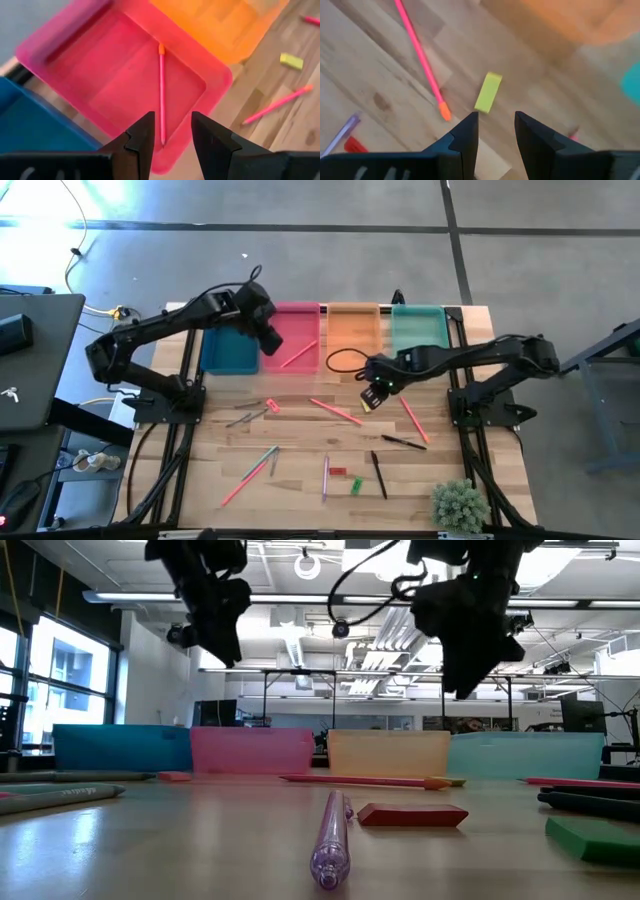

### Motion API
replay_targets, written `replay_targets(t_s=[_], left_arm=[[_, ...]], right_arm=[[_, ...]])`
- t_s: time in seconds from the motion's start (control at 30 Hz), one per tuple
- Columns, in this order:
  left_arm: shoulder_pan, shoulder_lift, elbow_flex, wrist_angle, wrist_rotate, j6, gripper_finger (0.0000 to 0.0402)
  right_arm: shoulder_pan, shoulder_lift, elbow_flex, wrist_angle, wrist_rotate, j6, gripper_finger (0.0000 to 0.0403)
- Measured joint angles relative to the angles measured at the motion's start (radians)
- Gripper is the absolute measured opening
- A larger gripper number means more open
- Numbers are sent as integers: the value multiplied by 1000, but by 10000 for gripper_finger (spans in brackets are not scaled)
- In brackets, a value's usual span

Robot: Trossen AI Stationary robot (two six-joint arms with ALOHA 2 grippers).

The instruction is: Sort crayons/erasers/pens/pencils in bins

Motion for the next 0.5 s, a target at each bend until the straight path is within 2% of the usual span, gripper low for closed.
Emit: replay_targets(t_s=[0.23, 0.5], left_arm=[[-9, -4, -21, 1, 0, 0, 115], [-9, -4, -21, 2, 0, 0, 115]], right_arm=[[0, 97, 0, 2, -30, 145, 119], [13, 189, -1, 34, -38, 158, 122]])
